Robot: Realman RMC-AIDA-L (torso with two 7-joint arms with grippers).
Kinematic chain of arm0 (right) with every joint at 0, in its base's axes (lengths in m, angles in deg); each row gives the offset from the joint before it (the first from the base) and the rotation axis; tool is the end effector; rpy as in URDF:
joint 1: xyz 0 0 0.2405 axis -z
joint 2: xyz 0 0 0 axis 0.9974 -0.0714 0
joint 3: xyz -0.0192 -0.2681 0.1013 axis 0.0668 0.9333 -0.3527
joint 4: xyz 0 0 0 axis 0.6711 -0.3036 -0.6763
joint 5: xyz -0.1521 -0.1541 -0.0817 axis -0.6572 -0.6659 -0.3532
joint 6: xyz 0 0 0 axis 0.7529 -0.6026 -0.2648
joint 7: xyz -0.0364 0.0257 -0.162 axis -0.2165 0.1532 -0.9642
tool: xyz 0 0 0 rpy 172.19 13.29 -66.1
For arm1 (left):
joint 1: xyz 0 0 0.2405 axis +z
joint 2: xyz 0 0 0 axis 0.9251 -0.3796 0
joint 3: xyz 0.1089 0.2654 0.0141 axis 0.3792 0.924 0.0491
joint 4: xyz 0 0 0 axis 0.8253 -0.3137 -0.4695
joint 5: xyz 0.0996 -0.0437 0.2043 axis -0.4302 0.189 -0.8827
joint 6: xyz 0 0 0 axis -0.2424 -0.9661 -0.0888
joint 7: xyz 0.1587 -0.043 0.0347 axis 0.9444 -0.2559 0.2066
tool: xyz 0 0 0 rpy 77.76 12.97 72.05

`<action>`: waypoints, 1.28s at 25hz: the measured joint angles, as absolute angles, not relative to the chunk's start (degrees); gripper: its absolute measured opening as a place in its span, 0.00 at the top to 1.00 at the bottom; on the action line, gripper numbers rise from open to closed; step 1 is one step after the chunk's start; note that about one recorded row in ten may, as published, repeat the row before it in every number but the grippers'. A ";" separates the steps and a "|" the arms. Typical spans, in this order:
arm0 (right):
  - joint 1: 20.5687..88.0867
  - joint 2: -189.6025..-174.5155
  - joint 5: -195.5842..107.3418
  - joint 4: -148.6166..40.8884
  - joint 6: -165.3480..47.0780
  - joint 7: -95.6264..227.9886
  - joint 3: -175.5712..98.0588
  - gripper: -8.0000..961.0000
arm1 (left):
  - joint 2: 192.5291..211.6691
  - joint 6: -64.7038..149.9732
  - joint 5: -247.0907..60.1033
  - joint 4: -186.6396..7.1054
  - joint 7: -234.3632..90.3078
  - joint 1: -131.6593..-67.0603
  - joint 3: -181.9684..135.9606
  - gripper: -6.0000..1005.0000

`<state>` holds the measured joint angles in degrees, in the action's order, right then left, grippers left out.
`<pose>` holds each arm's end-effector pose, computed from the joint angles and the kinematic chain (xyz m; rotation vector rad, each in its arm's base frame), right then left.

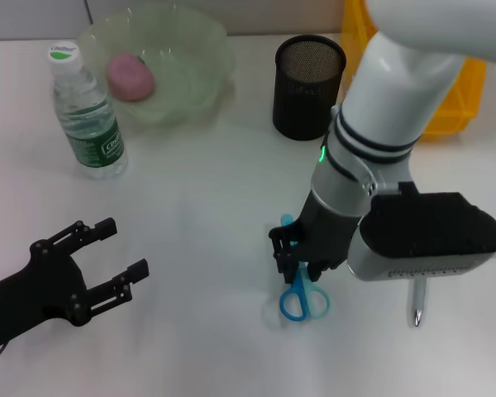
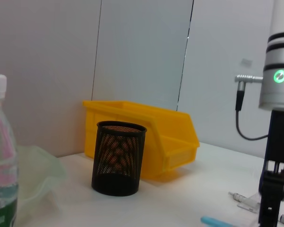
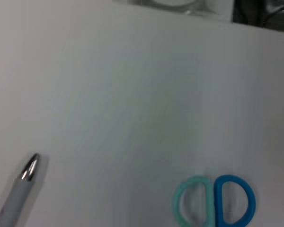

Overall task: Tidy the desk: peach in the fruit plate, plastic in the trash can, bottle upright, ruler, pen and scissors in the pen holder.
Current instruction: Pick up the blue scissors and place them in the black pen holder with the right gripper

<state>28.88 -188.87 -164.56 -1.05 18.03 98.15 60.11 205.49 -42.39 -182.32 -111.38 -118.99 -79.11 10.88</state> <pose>0.1233 0.3705 -0.1494 1.7552 1.9249 0.4794 -0.3759 0.2450 -0.0492 -2.4454 -0.5268 -0.8427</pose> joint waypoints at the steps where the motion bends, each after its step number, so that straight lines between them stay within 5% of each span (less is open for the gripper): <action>1: 28.88 -188.87 -164.56 -1.05 18.03 98.15 60.11 0.73 | 205.48 -42.41 -182.32 -111.38 -118.99 -79.11 10.81 0.22; 32: 38.82 -187.57 -149.76 1.43 37.52 118.20 4.40 0.73 | 205.68 -45.87 -181.70 -109.99 -118.99 -80.98 8.13 0.22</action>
